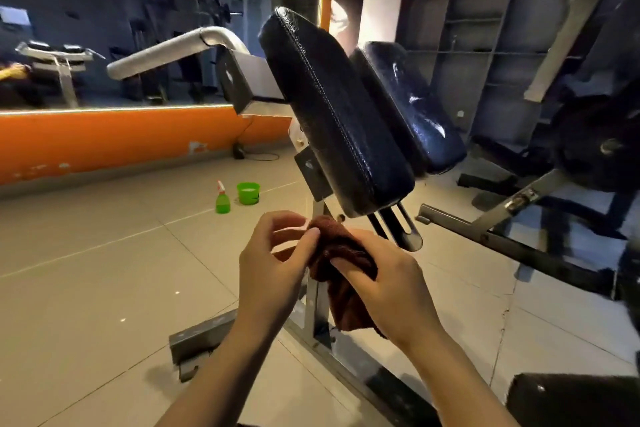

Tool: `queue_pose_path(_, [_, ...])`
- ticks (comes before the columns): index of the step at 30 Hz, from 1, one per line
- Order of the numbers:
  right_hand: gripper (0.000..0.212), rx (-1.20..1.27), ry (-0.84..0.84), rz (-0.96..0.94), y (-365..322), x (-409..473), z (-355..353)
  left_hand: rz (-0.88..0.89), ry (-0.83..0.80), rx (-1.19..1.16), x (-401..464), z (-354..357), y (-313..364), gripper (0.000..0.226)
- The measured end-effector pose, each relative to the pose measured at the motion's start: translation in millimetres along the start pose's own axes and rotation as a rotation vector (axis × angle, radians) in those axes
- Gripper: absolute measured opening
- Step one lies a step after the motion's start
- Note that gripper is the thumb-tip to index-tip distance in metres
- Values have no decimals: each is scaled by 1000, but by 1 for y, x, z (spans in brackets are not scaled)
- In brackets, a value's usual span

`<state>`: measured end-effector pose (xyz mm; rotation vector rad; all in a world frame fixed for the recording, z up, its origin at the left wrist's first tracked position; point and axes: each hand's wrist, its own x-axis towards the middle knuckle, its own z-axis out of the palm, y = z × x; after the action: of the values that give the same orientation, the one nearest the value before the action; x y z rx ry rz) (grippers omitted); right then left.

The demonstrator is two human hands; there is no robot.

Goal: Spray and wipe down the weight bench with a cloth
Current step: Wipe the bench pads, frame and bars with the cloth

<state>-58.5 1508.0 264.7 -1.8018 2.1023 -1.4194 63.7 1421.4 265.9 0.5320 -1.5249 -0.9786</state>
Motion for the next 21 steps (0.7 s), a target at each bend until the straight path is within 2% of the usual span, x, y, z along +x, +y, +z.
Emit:
queue_pose_path(2, [16, 109, 0, 108, 9, -6, 11, 177, 69, 177, -19, -4, -15, 18])
queue_pose_path(4, [9, 273, 42, 260, 21, -12, 20, 359, -82, 345, -42, -8, -36, 22])
queue_pose_path(5, [7, 356, 71, 340, 27, -15, 23, 387, -193, 388, -54, -8, -44, 26])
queue_pose_path(7, [16, 476, 105, 453, 35, -14, 25, 411, -354, 482, -66, -8, -57, 34])
queue_pose_path(10, [19, 601, 83, 506, 39, -10, 28, 449, -407, 597, -61, -6, -69, 41])
queue_pose_path(13, [19, 631, 66, 525, 42, -8, 32, 375, -408, 498, -51, -13, -68, 34])
queue_pose_path(15, [28, 513, -10, 517, 47, -7, 33, 213, -358, 331, -48, -18, -58, 26])
queue_pose_path(17, [43, 346, -131, 509, 50, -8, 32, -8, -286, 189, -46, -21, -53, 37])
queue_pose_path(18, [50, 283, -181, 509, 50, -9, 31, -105, -273, 152, -44, -23, -54, 38])
queue_pose_path(21, [55, 205, -276, 465, 46, -16, 33, -289, -253, 165, -40, -30, -60, 24])
